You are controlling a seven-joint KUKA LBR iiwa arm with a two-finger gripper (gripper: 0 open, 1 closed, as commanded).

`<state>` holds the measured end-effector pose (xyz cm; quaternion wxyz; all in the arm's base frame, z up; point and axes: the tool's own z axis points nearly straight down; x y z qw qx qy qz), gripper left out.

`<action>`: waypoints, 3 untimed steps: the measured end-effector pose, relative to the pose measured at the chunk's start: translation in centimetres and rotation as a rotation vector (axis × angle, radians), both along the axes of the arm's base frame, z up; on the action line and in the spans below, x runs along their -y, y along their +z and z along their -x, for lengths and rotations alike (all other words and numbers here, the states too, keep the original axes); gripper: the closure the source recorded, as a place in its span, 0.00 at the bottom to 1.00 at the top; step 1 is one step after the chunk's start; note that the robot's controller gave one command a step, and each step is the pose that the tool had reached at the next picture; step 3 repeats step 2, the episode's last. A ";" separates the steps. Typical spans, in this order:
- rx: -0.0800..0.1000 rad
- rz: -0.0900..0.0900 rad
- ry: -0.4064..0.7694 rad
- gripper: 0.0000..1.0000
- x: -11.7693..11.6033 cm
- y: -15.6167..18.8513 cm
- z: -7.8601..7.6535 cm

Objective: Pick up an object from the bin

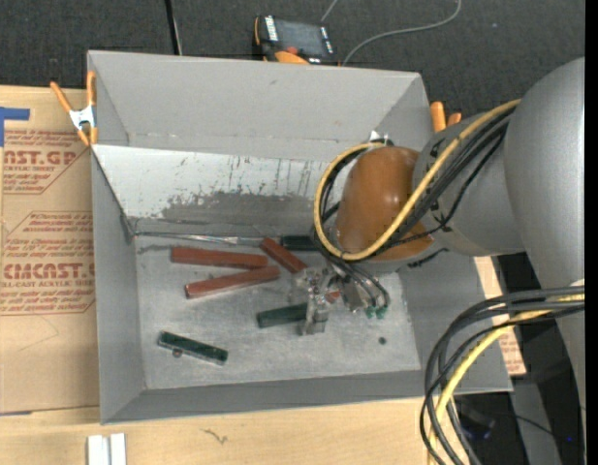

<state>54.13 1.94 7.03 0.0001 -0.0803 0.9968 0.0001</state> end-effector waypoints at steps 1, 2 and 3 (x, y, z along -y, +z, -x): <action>0.011 0.000 0.247 1.00 -2.3 11.3 -4.9; 0.012 0.001 0.461 1.00 -2.4 27.9 -4.2; 0.012 0.001 0.461 1.00 -2.4 27.9 -4.2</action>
Offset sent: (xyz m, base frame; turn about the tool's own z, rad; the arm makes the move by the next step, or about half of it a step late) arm 0.0461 0.0207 0.1095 -0.2457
